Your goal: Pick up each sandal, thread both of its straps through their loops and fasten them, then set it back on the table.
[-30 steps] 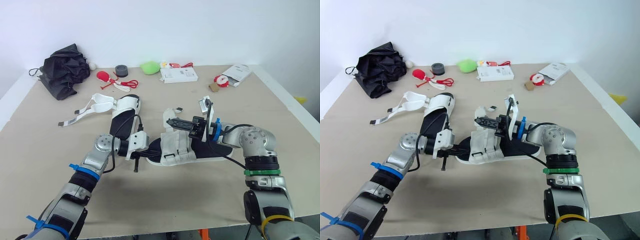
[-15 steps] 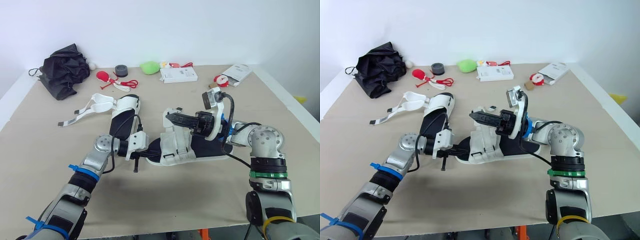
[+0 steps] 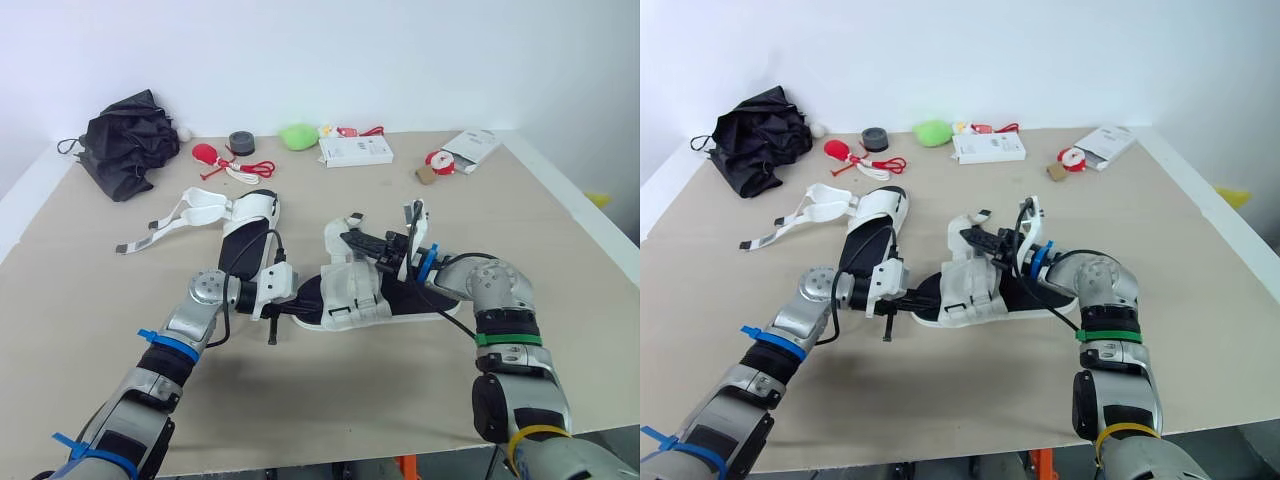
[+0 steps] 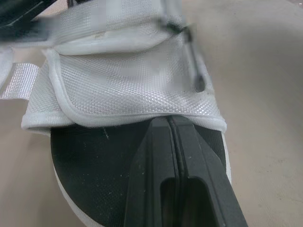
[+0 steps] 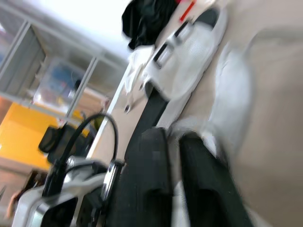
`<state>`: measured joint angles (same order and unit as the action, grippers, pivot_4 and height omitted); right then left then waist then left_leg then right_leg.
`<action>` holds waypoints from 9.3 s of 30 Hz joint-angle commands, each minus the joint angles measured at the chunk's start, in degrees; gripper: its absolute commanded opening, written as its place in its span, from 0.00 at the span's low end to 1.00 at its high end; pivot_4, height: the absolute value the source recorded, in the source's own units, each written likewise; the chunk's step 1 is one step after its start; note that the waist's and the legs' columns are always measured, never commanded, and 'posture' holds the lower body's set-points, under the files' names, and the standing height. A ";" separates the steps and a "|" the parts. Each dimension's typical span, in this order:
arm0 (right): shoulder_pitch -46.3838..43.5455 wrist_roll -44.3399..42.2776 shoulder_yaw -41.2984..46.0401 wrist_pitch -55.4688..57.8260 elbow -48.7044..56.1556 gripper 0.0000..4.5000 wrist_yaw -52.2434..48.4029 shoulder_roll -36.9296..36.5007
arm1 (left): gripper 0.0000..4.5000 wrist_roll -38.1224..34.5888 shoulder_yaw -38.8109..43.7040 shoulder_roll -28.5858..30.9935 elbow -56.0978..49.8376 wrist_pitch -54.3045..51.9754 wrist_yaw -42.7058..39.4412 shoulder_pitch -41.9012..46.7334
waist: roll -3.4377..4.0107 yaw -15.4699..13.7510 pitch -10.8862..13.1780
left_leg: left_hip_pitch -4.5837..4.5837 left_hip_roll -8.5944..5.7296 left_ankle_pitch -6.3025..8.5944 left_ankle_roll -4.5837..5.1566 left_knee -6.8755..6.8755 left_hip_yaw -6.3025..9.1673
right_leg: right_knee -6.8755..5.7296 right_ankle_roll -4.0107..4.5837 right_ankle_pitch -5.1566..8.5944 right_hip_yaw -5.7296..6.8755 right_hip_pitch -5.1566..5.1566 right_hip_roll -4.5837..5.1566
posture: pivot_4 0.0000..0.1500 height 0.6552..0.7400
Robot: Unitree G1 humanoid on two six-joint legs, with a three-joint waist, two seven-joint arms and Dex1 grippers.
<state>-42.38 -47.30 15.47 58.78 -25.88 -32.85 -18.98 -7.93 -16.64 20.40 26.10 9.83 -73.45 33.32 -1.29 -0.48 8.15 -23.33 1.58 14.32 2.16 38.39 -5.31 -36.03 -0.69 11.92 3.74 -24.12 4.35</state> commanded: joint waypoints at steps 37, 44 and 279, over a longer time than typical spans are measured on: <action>-12.38 1.23 -14.53 33.66 12.26 0.98 -2.58 -4.48 | 0.00 4.24 -3.21 1.34 3.11 -2.48 0.55 -3.92 | 0.38 -0.06 0.11 | -0.14 -0.03 0.04 0.03 -0.02 0.02 | 0.01 0.08 0.01 0.04 -0.14 0.07 | 1.00 1.00; -14.66 5.49 -15.31 29.96 8.14 0.98 -2.93 -6.75 | 0.00 4.13 -3.24 1.38 2.94 -2.70 0.47 -3.86 | 0.38 -0.05 0.10 | -0.13 -0.04 0.04 0.03 -0.01 0.03 | 0.01 0.01 0.04 0.07 -0.13 0.04 | 1.00 1.00; -16.24 6.41 -32.08 32.19 23.73 0.01 -7.81 -7.82 | 0.00 3.04 -3.82 1.15 1.74 -4.55 0.57 -5.99 | 0.20 -0.07 -0.43 | 0.03 0.02 0.47 -0.09 0.05 0.28 | -0.03 0.24 0.63 1.38 0.41 0.55 | 1.00 1.00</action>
<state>-58.24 -40.69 -17.68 90.99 -2.55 -40.00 -27.10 -9.21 -16.87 20.04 23.66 8.47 -72.44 30.76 -1.08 -0.55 7.71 -23.30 1.60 14.79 2.07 38.44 -5.03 -36.06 -0.45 12.55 5.12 -23.71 4.90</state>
